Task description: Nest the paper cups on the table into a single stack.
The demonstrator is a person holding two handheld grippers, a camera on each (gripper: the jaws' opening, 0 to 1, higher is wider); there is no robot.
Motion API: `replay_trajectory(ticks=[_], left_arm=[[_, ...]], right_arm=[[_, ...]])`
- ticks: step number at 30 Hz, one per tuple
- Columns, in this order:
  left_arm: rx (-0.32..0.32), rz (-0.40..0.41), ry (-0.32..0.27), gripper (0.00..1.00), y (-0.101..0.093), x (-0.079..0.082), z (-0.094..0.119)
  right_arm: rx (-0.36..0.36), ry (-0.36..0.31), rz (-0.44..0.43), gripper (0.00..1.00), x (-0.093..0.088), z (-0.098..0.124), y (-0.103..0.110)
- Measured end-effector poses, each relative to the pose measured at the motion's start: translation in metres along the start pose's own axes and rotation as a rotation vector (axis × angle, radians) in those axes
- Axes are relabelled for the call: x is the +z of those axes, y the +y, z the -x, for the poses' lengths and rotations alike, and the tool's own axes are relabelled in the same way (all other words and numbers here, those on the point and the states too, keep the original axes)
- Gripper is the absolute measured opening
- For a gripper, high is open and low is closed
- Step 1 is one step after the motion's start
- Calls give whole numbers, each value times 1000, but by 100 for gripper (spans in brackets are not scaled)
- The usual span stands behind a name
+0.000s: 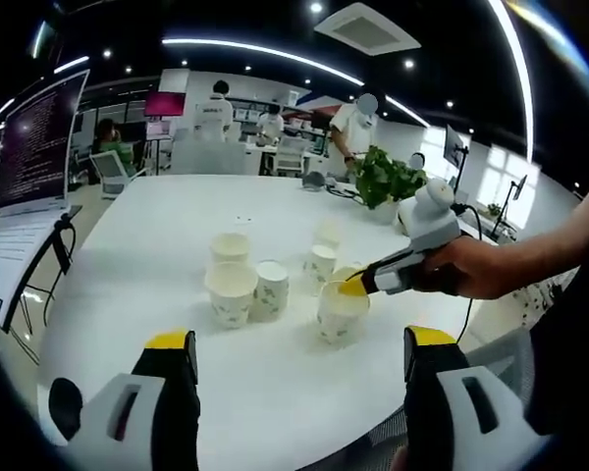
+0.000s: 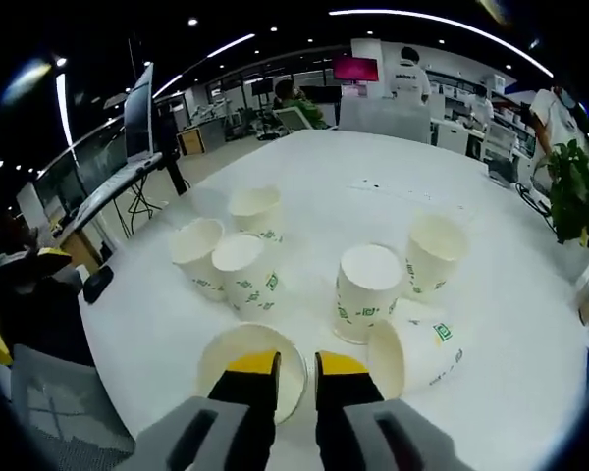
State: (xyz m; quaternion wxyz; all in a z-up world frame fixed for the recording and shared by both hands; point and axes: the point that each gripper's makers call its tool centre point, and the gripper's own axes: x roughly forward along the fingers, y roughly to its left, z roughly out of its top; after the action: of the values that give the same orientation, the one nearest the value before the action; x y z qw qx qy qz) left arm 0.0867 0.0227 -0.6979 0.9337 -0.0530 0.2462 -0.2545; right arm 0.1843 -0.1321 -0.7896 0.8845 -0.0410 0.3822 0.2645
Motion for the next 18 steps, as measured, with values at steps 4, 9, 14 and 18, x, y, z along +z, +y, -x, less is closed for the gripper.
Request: replay_trajectory(ticks=[4, 9, 14, 18], left_arm=[[1, 2, 0, 85, 2, -1, -1], [-1, 2, 1, 85, 1, -2, -2], [-1, 5, 3, 85, 0, -3, -1], [1, 9, 5, 85, -3, -4, 1]], right_arm=[[22, -14, 12, 21, 3, 3, 3], [10, -30, 39, 28, 5, 9, 0], [-13, -59, 47, 32, 9, 15, -8], [-28, -93, 27, 33, 13, 21, -15]])
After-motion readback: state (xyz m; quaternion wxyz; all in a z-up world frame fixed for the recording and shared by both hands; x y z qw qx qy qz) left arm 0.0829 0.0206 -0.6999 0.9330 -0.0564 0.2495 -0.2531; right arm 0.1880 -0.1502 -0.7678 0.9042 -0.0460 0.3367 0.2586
